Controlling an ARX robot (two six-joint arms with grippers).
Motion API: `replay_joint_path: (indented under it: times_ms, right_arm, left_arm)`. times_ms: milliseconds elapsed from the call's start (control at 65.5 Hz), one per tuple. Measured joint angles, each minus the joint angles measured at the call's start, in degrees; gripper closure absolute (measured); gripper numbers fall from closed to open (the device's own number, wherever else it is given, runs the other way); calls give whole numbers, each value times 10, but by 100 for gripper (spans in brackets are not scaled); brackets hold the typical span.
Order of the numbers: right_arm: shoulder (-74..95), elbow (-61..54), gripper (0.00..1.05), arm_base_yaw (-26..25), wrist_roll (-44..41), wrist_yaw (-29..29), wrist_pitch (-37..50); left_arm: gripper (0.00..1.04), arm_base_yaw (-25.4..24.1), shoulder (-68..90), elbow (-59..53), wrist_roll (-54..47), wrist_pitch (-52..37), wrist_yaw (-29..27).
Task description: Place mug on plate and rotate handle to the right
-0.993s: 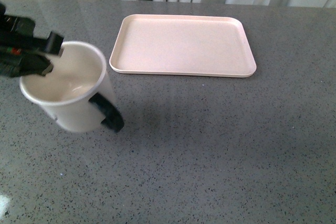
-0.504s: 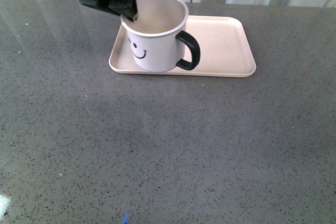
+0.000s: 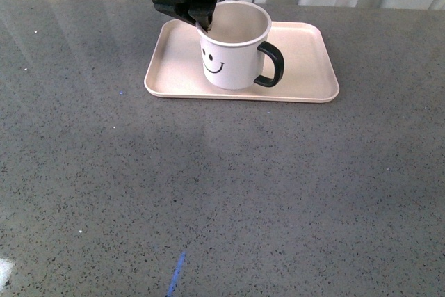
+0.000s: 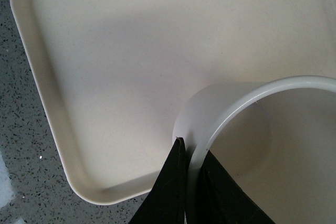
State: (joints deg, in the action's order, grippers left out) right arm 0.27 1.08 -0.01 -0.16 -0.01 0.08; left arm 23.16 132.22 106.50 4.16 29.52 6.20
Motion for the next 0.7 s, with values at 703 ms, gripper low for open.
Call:
replay_joint_path:
  times_ms: [703]
  right_arm:
    - [0, 0, 9, 0, 0, 0, 0]
  left_arm:
    - [103, 12, 76, 112, 0, 44, 7]
